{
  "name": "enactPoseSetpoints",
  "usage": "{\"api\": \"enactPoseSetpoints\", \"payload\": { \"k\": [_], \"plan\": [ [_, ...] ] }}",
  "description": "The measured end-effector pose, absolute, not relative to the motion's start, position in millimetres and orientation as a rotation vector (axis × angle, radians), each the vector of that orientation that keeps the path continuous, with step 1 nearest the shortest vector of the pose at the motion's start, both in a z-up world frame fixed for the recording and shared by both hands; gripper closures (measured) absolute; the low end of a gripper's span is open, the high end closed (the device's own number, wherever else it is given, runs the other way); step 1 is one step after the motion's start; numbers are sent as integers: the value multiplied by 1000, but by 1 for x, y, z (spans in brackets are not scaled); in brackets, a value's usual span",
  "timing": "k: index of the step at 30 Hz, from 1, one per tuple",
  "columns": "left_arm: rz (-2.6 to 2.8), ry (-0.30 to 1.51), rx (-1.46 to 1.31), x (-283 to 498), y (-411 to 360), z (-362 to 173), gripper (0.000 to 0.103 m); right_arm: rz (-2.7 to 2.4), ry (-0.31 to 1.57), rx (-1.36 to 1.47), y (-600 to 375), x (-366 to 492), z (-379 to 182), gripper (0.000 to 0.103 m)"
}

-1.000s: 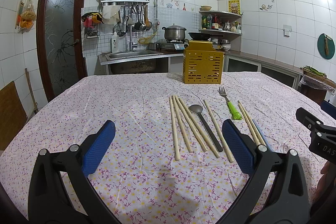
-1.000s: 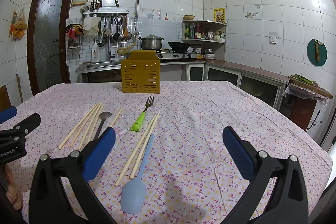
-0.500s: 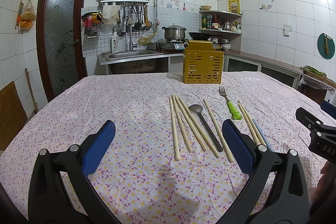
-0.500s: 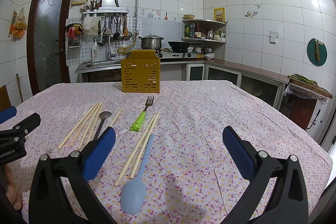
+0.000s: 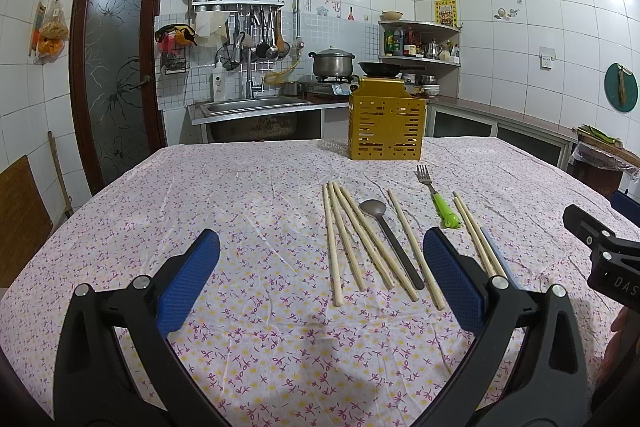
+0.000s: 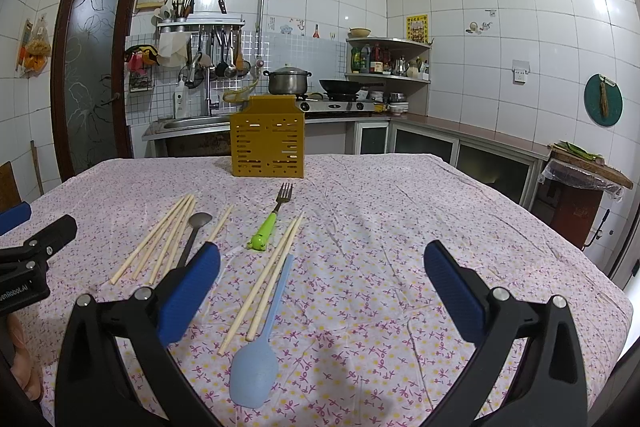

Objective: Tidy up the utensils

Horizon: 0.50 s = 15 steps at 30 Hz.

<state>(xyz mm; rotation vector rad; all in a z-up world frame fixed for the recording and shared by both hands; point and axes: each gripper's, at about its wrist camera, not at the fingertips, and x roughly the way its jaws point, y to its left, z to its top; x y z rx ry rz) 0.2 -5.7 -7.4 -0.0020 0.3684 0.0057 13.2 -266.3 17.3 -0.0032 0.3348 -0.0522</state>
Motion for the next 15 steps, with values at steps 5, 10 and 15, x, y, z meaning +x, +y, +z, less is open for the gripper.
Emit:
{"api": "enactPoseSetpoints", "payload": {
  "k": [5,10,15],
  "plan": [
    [6,369,-1,0,-6,-7,5,-52,334,-3,-266,13,17,4],
    [6,370,-4,0,-4,-5,5,-58,332,-5,-267,13,17,4],
    [3,362,2,-1,-6,-4,5,-59,334,-3,-267,13,17,4]
  ]
}}
